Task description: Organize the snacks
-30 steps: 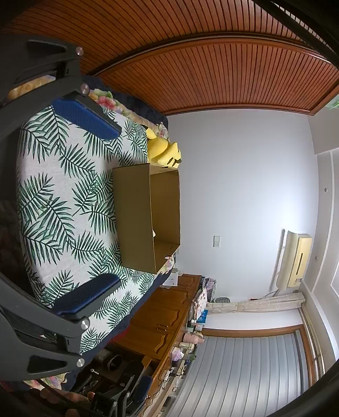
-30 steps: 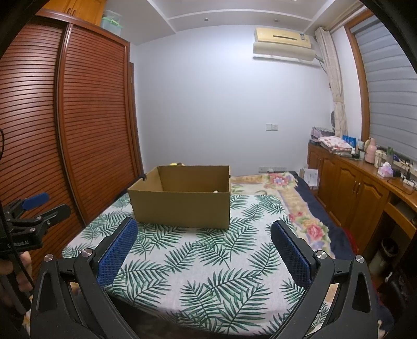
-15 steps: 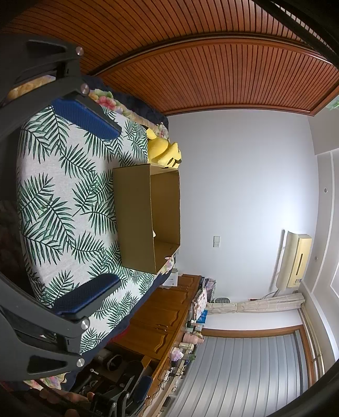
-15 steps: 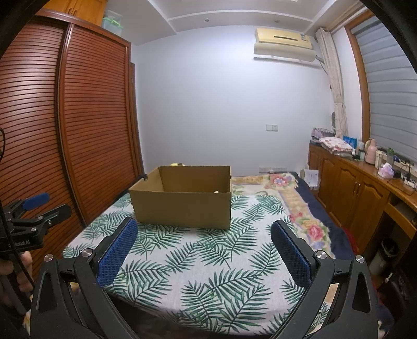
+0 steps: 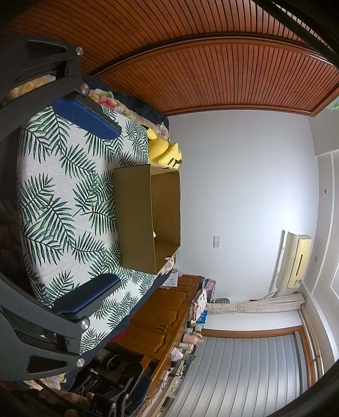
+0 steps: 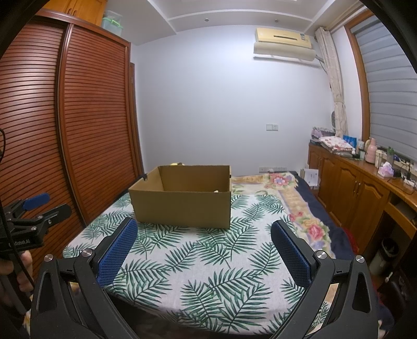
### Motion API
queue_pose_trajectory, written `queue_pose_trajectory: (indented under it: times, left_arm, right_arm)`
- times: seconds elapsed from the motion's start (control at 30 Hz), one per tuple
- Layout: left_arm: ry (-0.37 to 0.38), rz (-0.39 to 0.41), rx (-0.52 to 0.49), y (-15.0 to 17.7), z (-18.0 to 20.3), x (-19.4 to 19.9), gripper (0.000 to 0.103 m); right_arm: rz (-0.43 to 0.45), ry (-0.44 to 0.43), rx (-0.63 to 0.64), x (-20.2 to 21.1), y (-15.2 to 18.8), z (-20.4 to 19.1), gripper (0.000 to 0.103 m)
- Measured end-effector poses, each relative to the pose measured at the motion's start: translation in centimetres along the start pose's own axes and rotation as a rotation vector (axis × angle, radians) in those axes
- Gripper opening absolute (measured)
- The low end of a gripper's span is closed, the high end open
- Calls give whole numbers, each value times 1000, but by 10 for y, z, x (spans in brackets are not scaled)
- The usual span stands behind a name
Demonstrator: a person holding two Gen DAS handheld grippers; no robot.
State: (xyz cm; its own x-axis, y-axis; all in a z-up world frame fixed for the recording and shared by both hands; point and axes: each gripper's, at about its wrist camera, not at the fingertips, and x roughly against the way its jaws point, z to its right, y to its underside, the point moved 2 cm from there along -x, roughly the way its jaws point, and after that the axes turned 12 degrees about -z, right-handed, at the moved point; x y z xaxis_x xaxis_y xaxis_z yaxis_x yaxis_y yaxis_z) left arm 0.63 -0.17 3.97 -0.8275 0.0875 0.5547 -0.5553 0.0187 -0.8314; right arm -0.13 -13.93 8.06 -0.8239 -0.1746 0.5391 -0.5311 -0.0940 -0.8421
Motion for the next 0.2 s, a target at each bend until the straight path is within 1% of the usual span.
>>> queue_pose_trajectory:
  times: [0.2]
  left_arm:
    - [-2, 1, 0, 0, 0, 0, 103]
  right_arm:
    - [0, 0, 0, 0, 0, 0, 103]
